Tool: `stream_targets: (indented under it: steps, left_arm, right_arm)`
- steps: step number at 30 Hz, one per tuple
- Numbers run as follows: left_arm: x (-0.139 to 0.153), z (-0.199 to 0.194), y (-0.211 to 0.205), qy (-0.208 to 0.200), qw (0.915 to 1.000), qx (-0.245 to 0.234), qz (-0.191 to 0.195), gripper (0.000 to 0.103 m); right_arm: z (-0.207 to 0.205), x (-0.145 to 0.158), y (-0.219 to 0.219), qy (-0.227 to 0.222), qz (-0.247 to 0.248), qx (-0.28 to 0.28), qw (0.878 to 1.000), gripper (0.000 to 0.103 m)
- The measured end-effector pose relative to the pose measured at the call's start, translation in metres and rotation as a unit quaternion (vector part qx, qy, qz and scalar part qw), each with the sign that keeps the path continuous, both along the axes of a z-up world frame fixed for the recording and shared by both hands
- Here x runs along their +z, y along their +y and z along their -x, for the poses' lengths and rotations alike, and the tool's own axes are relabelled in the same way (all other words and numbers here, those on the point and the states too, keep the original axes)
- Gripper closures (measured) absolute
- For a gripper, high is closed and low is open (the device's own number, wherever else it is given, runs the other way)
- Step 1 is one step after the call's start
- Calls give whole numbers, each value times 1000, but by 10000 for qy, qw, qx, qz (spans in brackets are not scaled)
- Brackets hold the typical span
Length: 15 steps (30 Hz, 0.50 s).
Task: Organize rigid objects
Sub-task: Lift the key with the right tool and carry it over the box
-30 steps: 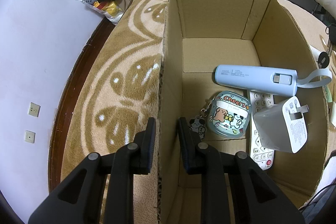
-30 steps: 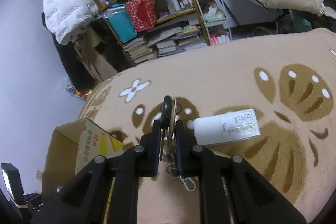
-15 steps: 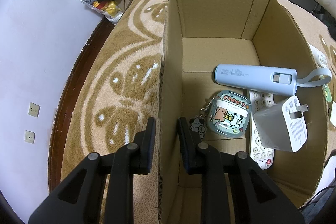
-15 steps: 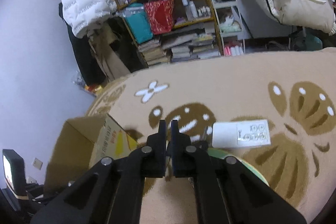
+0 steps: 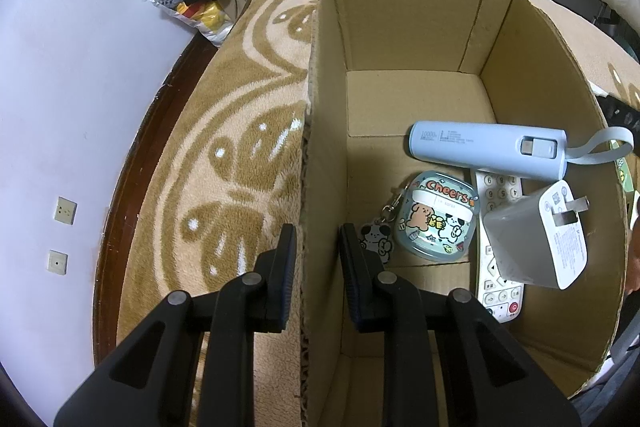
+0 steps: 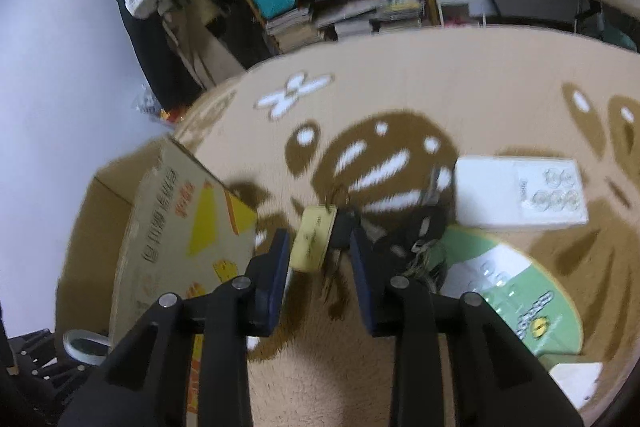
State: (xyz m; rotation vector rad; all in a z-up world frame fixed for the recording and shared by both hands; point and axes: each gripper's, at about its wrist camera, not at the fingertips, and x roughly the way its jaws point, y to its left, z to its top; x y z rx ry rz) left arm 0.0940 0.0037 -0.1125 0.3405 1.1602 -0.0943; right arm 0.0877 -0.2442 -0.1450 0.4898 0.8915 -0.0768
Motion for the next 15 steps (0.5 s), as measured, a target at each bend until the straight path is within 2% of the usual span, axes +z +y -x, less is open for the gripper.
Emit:
stream_targets:
  steps: [4, 8, 12, 15]
  left_arm:
    - [-1, -1, 1, 16, 10000, -19, -2, 81]
    - [-1, -1, 2, 22, 10000, -35, 9, 81]
    - [-2, -2, 4, 37, 10000, -41, 53, 81]
    - [-1, -2, 5, 47, 9999, -50, 76, 81]
  right_arm:
    - [-5, -18, 1, 323, -297, 38, 9990, 70]
    - [-11, -30, 2, 473, -264, 1, 9985, 70]
    - [-17, -37, -2, 382, -491, -122, 9980, 63]
    - [-22, -36, -1, 359, -454, -167, 9982, 63]
